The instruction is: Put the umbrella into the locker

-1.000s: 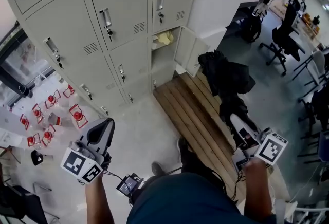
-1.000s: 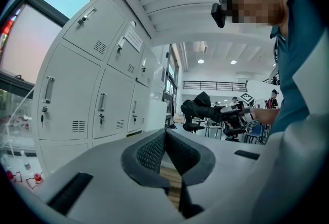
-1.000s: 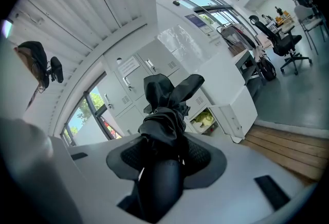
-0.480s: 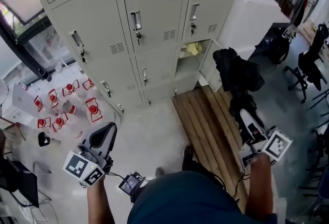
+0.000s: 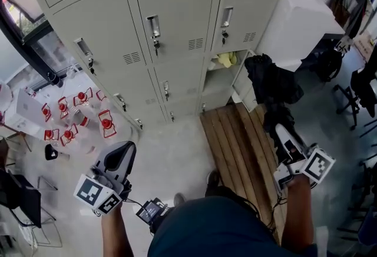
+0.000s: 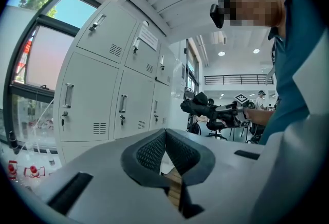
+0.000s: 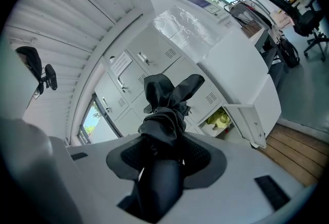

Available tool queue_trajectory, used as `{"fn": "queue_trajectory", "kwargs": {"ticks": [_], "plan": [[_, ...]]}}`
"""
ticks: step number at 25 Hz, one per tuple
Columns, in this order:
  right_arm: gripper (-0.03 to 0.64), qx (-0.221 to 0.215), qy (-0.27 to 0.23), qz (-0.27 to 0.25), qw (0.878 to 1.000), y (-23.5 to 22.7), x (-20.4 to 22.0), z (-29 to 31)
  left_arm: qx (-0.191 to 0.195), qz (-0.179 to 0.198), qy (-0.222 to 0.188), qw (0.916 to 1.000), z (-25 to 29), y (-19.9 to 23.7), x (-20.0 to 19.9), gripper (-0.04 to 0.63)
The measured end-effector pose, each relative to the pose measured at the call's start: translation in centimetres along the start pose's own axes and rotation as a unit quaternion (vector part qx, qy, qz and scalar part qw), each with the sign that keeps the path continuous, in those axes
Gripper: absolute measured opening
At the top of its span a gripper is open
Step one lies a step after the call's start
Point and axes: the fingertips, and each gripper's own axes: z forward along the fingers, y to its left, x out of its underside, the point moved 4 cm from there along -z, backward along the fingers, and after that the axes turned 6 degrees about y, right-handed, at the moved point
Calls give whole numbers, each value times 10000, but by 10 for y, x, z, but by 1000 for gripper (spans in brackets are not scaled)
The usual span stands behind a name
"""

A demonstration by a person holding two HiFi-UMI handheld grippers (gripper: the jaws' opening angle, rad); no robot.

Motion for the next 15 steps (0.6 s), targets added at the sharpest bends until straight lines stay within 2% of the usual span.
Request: {"fn": "queue_trajectory", "kwargs": {"ticks": [8,12,15], "plan": [[198,223,265,-220,9992,-48,-23,20,-300,101,128,9994,52,-8,-6,18],[198,221,391,-383,9983,-71,-29,36,-477,109,167,9987,92,-12,-9,18],[198,313,464,-579,9967,-89,-32,50,-600,282,288,9974,130,-22,-10,18]]}}
